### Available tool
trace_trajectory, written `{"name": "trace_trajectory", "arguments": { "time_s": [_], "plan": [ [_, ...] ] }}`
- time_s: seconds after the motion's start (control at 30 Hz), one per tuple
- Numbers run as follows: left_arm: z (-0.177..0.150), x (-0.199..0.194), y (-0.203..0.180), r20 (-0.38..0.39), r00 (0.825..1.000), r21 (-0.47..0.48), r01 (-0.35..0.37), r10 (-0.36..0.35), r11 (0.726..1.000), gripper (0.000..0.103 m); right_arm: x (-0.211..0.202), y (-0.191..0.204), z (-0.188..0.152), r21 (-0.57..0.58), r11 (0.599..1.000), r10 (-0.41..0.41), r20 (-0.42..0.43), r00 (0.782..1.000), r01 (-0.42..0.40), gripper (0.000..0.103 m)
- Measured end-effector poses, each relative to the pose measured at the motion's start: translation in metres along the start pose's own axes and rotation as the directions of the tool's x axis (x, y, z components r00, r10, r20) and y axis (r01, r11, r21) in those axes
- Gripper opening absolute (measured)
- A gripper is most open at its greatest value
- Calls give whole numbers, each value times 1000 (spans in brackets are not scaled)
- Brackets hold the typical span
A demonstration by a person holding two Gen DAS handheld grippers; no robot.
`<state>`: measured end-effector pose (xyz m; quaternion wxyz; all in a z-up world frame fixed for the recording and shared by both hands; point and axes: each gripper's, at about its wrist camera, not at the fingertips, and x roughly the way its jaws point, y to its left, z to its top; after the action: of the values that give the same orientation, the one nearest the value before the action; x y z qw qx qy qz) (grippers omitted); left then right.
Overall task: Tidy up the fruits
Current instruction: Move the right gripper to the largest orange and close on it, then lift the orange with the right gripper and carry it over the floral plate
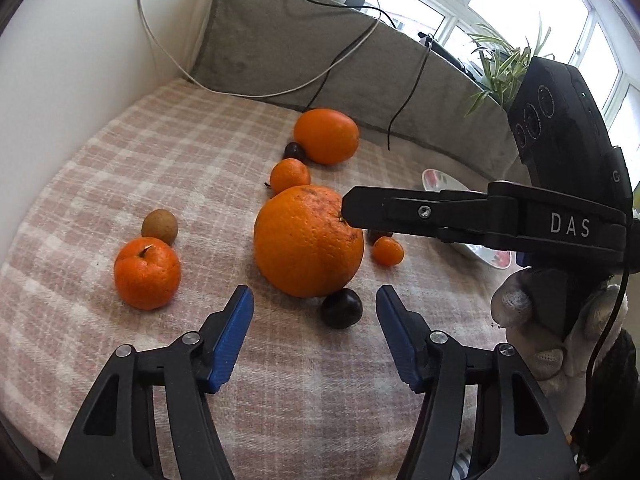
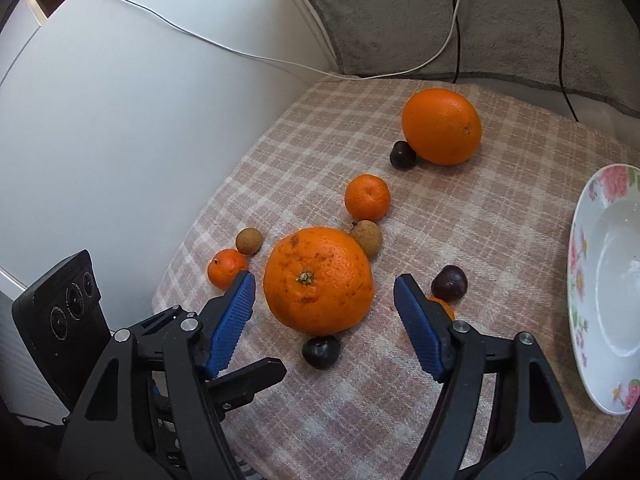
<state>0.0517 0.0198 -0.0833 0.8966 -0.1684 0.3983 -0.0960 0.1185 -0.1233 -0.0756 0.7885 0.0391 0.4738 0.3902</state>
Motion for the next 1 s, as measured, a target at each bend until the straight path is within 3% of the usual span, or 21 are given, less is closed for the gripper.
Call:
{"name": "trace_trajectory", "arguments": {
  "time_s": [0.4, 1.0],
  "plan": [
    [9, 17, 7, -20, 1000, -26, -15, 15, 1000, 57, 26, -1, 6, 4, 1000, 27, -62, 998, -27, 76],
    [16, 26, 11, -48, 998, -39, 49, -51, 998, 53, 35, 0, 6, 6, 1000, 17, -75, 997, -17, 74]
  ]
}}
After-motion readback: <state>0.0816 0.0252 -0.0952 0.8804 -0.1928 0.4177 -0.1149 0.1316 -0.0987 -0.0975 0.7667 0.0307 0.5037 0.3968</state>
